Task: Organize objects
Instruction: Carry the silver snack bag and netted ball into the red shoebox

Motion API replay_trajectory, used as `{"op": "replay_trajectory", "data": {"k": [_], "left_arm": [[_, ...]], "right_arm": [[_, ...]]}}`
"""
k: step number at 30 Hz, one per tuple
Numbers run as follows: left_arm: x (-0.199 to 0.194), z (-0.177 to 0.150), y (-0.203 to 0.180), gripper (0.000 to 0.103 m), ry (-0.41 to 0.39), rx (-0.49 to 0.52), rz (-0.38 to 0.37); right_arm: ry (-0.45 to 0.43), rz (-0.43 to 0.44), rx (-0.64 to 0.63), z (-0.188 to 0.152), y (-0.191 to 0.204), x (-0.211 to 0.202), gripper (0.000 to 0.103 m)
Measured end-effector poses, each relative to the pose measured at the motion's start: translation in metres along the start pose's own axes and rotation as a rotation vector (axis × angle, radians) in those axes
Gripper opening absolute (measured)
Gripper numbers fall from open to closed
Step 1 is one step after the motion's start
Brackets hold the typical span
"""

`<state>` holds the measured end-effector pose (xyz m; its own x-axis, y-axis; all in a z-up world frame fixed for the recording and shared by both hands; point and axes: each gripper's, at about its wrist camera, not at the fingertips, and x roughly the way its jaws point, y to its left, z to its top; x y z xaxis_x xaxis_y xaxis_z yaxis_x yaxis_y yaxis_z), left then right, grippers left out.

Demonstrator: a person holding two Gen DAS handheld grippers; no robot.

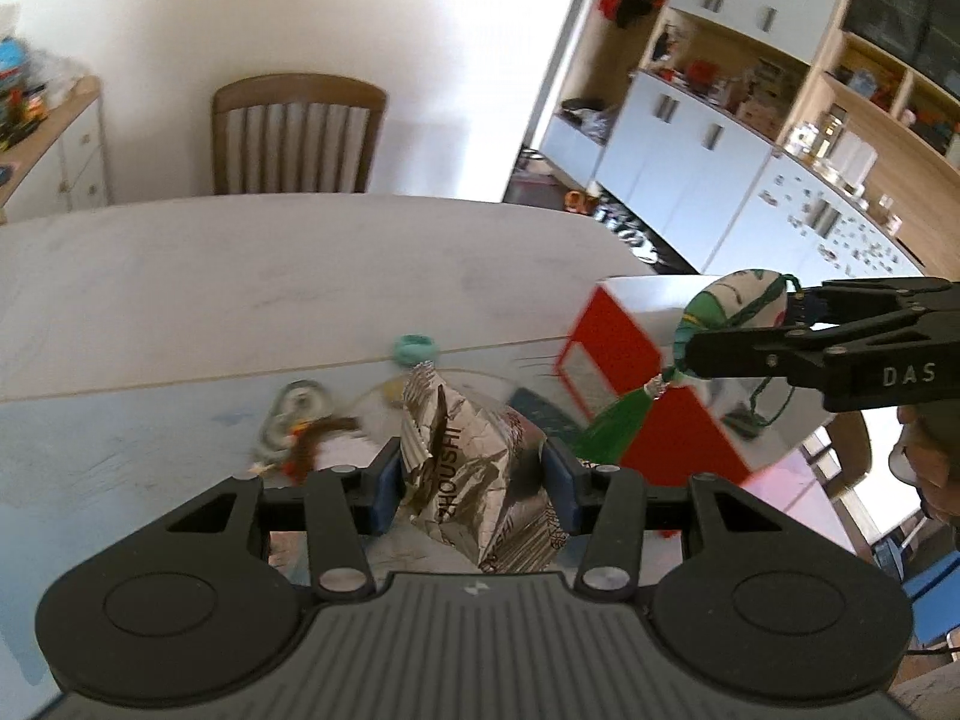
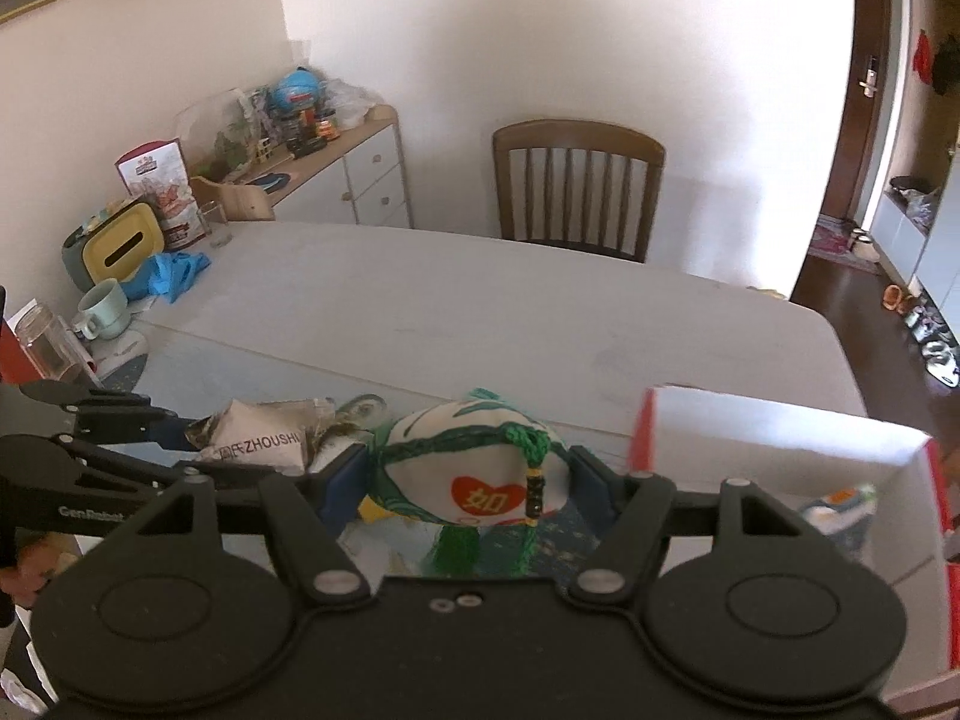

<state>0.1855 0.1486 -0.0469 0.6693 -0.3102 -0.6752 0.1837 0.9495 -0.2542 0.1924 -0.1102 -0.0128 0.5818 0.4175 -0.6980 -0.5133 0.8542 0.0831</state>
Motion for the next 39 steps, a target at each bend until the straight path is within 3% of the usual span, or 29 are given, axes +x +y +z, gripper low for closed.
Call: {"op": "replay_trajectory", "data": {"k": [22, 31, 39], "left_arm": [[0.065, 0.032, -0.142, 0.048, 0.033, 0.14, -0.109], [0.112, 0.035, -0.19, 0.048, 0.085, 0.191, -0.125], [0.166, 0.037, -0.211, 0.048, 0.161, 0.21, -0.072]], "right_arm": [[-0.049, -0.145, 0.106, -0.03, -0.144, -0.062, 0.07], [-0.005, -0.183, 0.131, -0.049, -0.192, -0.058, 0.07], [0.084, -0.176, 0.134, -0.075, -0.221, -0.038, 0.07]]}}
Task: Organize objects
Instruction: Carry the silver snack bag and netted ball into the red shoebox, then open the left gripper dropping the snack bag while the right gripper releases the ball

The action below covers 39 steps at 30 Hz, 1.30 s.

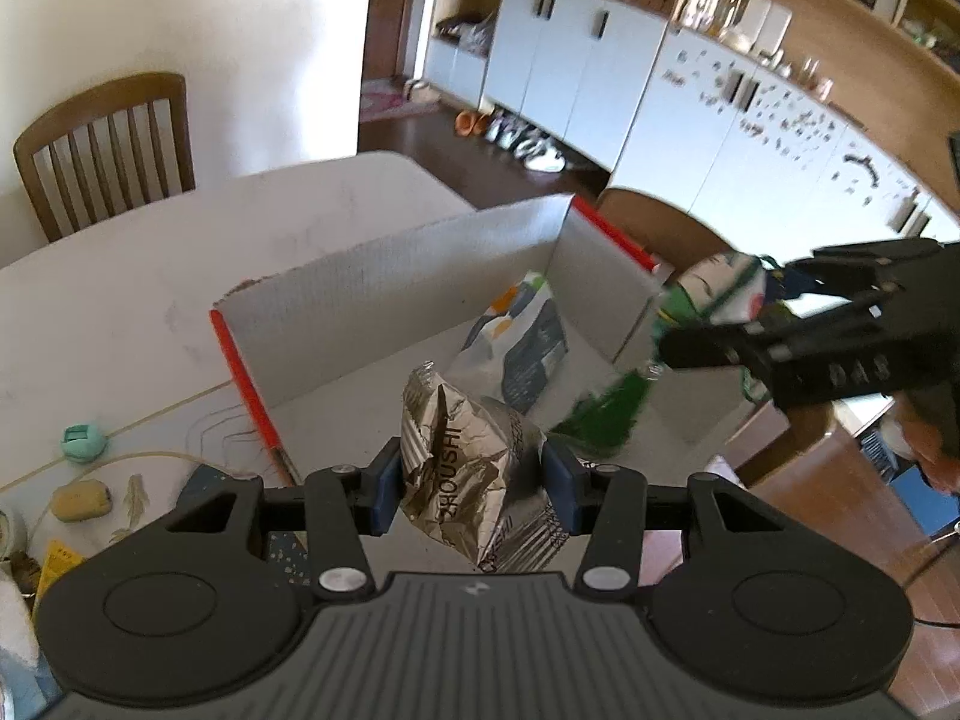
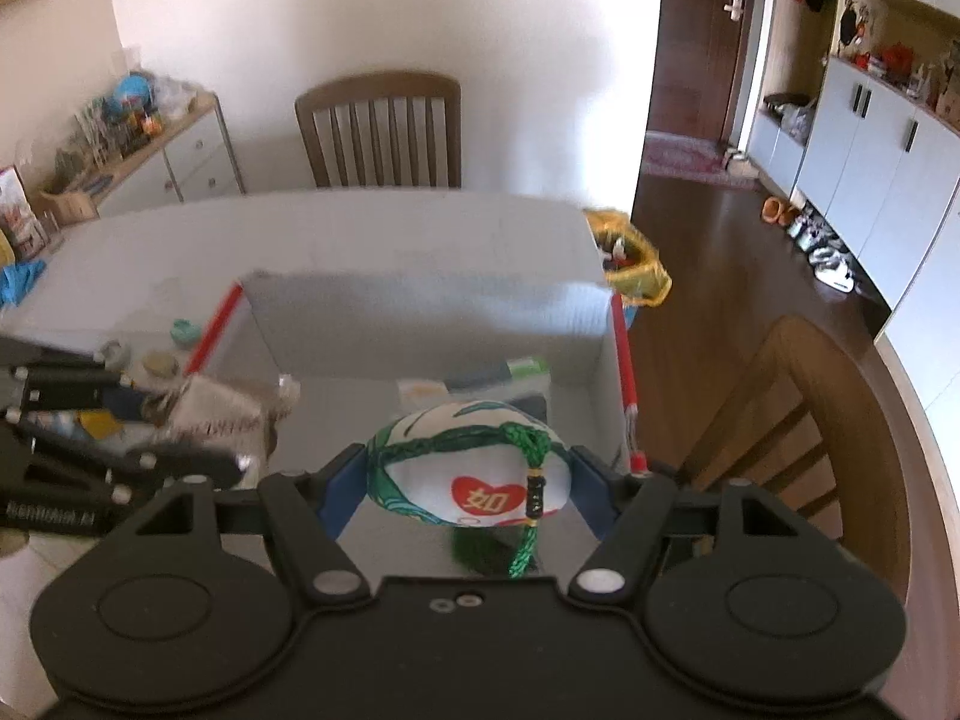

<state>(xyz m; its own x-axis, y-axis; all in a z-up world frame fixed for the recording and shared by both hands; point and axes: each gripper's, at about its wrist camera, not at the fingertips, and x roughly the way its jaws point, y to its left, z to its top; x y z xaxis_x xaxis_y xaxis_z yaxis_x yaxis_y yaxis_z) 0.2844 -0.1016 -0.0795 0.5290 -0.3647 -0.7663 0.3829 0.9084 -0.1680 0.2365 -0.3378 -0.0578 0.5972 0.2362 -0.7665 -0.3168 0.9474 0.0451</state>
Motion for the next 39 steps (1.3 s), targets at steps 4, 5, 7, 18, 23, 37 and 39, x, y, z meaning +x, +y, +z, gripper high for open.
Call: {"op": "replay_trajectory", "data": {"k": [4, 5, 7, 18, 23, 37, 39], "left_arm": [[0.026, 0.006, -0.001, 0.048, 0.046, 0.008, 0.036], [0.032, 0.007, -0.002, 0.048, 0.056, 0.013, 0.044], [0.042, 0.008, -0.002, 0.048, 0.078, 0.019, 0.056], [0.079, 0.015, 0.0, 0.048, 0.168, 0.026, 0.114], [0.088, 0.016, 0.001, 0.048, 0.203, 0.025, 0.123], [0.096, 0.013, -0.002, 0.05, 0.247, 0.01, 0.139], [0.093, 0.013, -0.003, 0.053, 0.24, 0.007, 0.133]], "right_arm": [[0.049, 0.008, -0.016, -0.009, -0.003, 0.02, 0.07], [0.061, 0.009, -0.026, -0.009, -0.002, 0.025, 0.07], [0.083, 0.02, -0.046, -0.012, 0.0, 0.034, 0.07], [0.147, 0.111, -0.174, -0.015, 0.014, 0.07, 0.072], [0.17, 0.112, -0.183, -0.016, 0.014, 0.083, 0.074], [0.169, 0.136, -0.156, -0.019, 0.005, 0.08, 0.08], [0.163, 0.137, -0.152, -0.018, 0.003, 0.077, 0.081]]}}
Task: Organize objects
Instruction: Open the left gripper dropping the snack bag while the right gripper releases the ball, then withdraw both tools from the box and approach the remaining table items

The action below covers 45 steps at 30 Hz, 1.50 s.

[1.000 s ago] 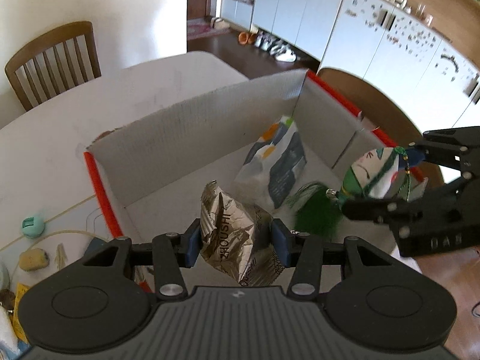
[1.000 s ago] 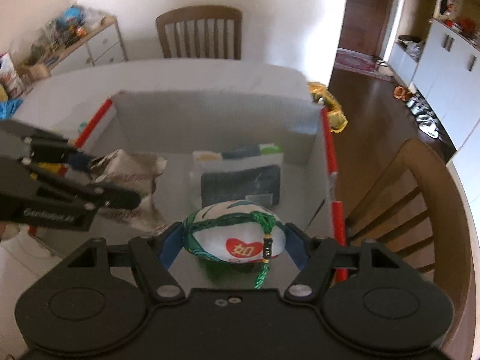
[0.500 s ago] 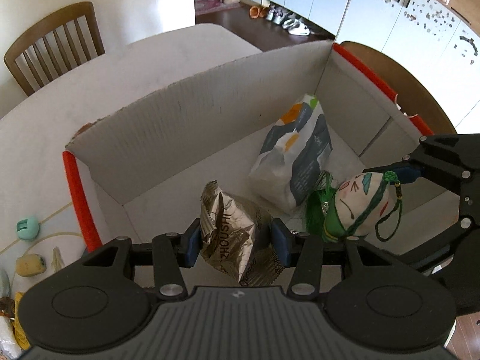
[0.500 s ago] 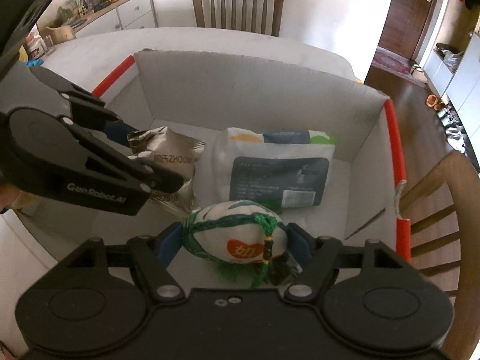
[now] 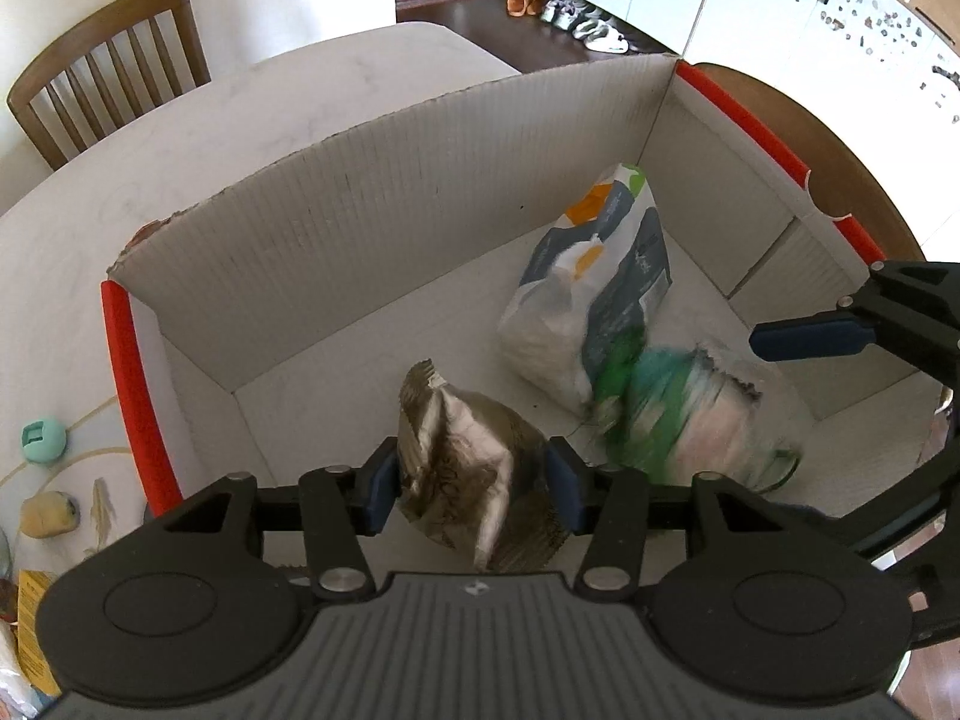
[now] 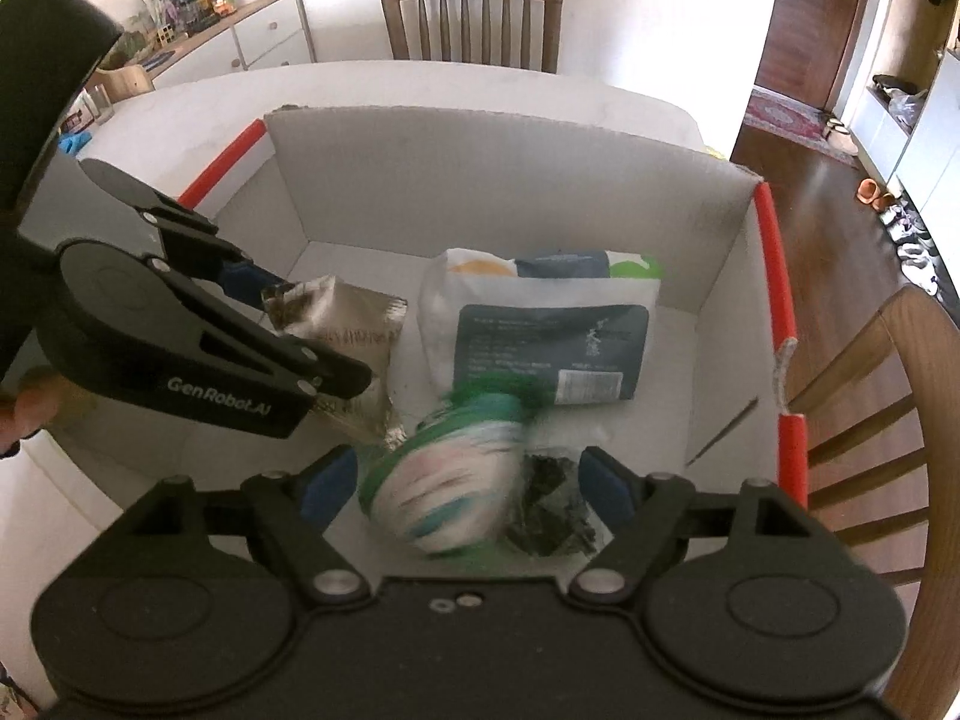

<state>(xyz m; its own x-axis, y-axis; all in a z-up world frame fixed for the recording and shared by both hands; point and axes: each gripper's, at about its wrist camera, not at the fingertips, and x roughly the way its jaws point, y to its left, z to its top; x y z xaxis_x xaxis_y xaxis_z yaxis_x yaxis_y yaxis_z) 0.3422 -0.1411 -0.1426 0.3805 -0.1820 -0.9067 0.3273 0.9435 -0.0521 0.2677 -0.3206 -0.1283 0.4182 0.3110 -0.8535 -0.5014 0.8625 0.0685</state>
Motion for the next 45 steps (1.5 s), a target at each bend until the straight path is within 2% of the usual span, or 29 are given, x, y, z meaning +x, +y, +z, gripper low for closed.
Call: {"op": "replay_trajectory", "data": {"k": [5, 16, 31, 41, 45], "left_arm": [[-0.01, 0.003, -0.005, 0.064, -0.031, -0.001, -0.01], [-0.049, -0.002, -0.011, 0.064, -0.123, -0.022, -0.043], [-0.119, -0.032, -0.016, 0.064, -0.28, -0.052, -0.072], [-0.163, -0.062, 0.001, 0.065, -0.397, -0.08, -0.074], [-0.175, -0.076, 0.014, 0.07, -0.425, -0.089, -0.064]], "right_arm": [[-0.022, 0.011, 0.01, -0.001, -0.004, -0.013, 0.082], [-0.088, 0.03, 0.02, -0.007, -0.005, -0.047, 0.082], [-0.208, 0.071, 0.029, -0.009, 0.012, -0.101, 0.084], [-0.29, 0.076, 0.071, -0.007, 0.039, -0.129, 0.091], [-0.317, 0.068, 0.078, -0.007, 0.058, -0.134, 0.096]]}}
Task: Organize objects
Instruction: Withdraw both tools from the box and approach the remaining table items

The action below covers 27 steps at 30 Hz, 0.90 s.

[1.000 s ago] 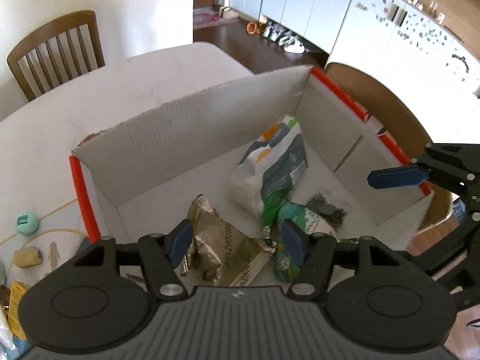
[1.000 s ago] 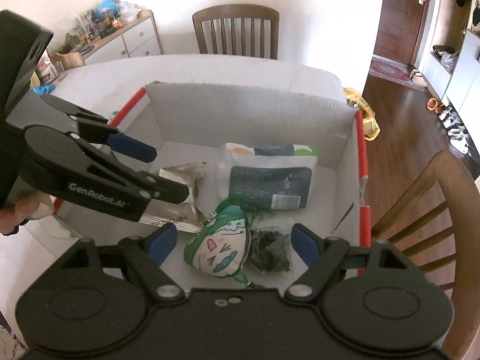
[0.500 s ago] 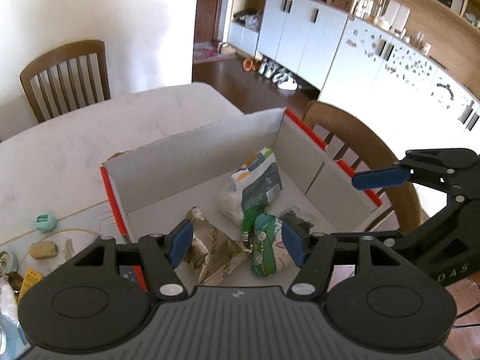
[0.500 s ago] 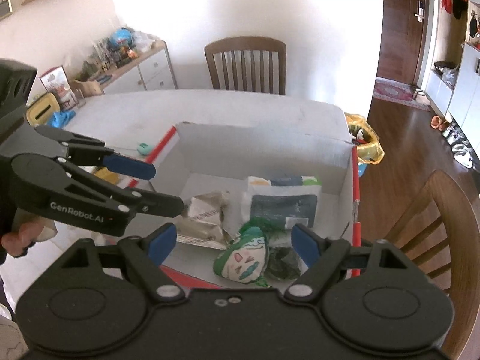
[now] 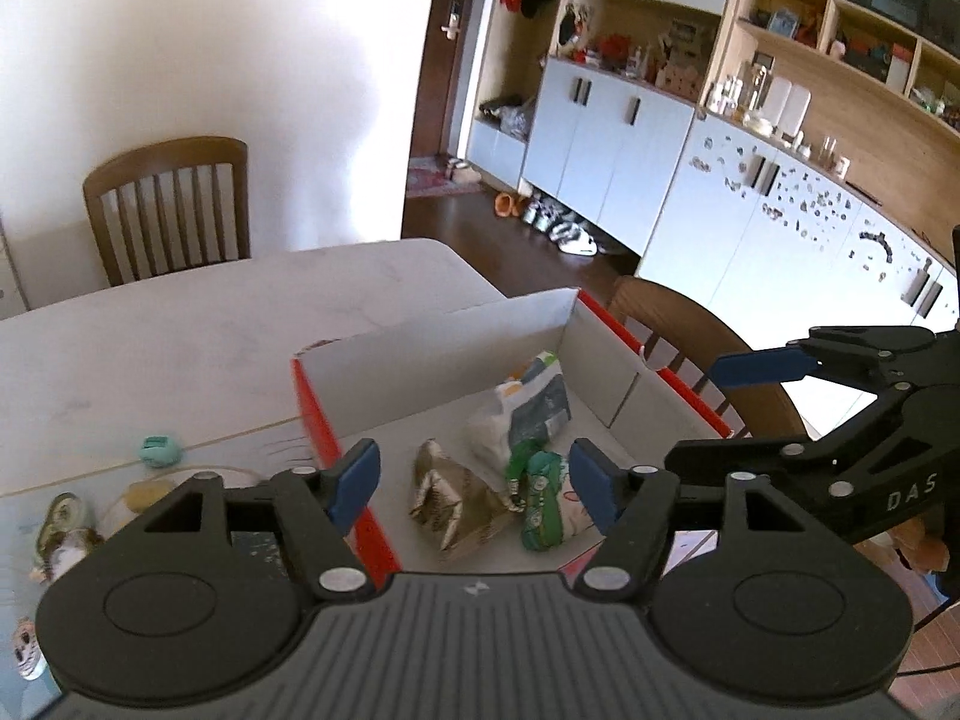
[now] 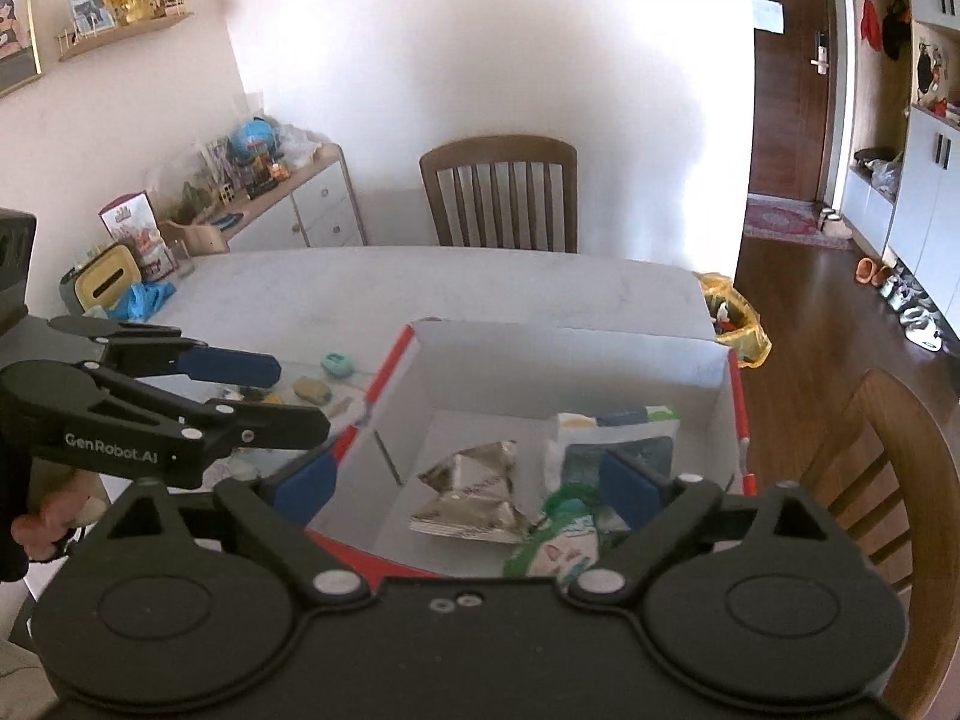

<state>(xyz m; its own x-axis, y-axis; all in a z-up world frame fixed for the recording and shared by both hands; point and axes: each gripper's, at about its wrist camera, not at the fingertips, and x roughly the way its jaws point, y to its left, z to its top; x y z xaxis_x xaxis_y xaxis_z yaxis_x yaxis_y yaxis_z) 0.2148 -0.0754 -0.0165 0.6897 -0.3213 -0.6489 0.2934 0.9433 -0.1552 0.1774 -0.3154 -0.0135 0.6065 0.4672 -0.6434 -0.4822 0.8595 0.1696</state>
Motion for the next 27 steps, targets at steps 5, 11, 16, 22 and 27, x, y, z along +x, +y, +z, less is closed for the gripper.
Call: {"op": "replay_trajectory", "data": {"k": [5, 11, 16, 22, 27], "left_arm": [[-0.019, -0.012, 0.014, 0.079, -0.014, 0.023, 0.006], [-0.039, -0.025, 0.032, 0.085, -0.022, 0.021, -0.009], [-0.052, -0.037, 0.052, 0.091, -0.022, 0.02, -0.025], [-0.07, -0.057, 0.085, 0.103, -0.037, -0.002, -0.025], [-0.084, -0.073, 0.118, 0.103, -0.047, -0.029, 0.002]], "right_arm": [[-0.015, -0.006, 0.026, -0.003, 0.02, -0.001, 0.101], [-0.017, -0.015, 0.059, -0.006, 0.044, 0.002, 0.102], [-0.016, -0.017, 0.067, -0.007, 0.066, 0.006, 0.102], [-0.006, -0.021, 0.063, -0.005, 0.094, 0.016, 0.102], [0.008, -0.02, 0.065, -0.003, 0.115, 0.028, 0.102]]}}
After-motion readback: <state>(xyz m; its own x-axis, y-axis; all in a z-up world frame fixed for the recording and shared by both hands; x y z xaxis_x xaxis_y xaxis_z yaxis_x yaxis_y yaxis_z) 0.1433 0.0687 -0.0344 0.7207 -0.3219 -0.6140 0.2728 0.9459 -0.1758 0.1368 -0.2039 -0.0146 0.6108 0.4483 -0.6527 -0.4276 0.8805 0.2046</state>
